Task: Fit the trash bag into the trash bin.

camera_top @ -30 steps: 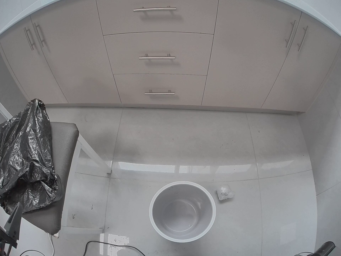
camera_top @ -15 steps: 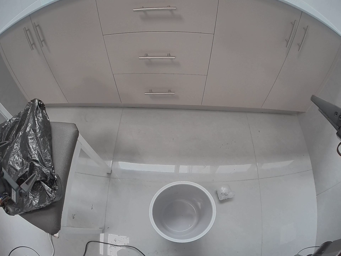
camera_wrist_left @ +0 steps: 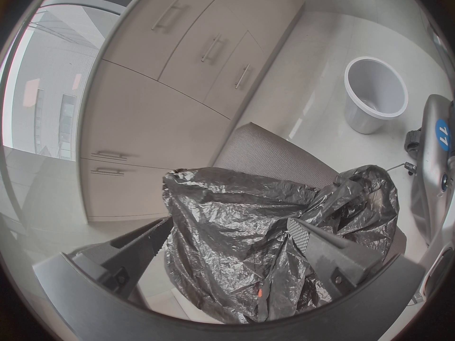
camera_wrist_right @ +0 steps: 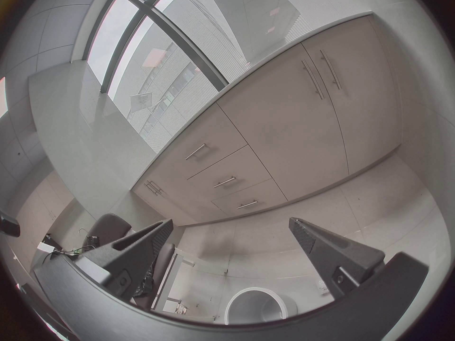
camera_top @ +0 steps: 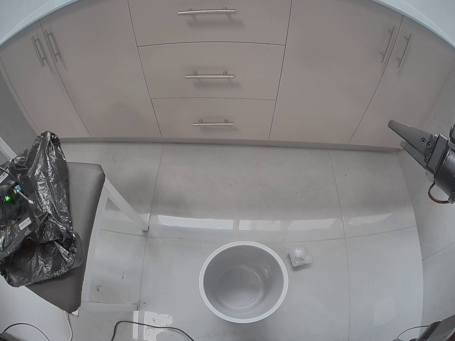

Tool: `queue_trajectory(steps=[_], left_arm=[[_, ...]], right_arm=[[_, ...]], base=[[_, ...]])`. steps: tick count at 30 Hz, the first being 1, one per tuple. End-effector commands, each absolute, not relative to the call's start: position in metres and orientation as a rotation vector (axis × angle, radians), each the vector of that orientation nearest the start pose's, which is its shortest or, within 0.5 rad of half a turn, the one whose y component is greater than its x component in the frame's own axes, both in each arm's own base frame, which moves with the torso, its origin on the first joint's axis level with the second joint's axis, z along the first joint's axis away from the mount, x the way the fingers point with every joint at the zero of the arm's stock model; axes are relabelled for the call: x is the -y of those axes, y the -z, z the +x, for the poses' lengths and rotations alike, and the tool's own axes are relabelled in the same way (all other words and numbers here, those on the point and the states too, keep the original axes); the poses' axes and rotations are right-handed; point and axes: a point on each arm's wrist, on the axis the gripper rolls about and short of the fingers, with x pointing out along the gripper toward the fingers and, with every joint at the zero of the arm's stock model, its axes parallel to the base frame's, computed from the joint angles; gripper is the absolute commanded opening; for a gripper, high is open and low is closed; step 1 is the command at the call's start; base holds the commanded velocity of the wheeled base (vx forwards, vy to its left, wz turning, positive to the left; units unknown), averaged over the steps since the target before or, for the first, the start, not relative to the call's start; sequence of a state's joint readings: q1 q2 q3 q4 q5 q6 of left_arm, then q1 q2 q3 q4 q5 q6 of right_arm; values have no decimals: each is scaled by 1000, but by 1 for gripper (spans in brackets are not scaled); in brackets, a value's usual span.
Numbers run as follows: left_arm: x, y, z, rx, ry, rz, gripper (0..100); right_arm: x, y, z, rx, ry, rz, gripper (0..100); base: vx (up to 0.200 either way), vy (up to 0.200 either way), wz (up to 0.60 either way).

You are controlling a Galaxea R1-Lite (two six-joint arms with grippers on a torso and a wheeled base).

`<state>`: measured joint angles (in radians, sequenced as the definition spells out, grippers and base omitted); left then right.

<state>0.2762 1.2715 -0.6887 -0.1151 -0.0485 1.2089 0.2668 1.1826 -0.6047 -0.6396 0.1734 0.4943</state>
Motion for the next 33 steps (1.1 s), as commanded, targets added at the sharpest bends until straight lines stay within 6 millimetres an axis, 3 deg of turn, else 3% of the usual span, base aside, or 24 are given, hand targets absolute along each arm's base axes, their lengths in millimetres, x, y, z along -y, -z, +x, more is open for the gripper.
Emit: queue_trajectory(steps=[1,15,26,33], left_arm=[[-56,-194,198,-593,121,1087,100],[-48,-189,179,-549,177,1070,100],[-38,-194,153,-483,190,1076,100],[-31,-185,141,-536,256,1064,100]], right_arm=[[-52,-246,175,-79,-440,489,100],[-53,-243,177,-94,-436,488,100],[-54,-239,182,-114,-432,487,100],[-55,-236,184,-126,-428,487,100]], base=[[0,0,0],[0,0,0],[0,0,0],[0,0,0]])
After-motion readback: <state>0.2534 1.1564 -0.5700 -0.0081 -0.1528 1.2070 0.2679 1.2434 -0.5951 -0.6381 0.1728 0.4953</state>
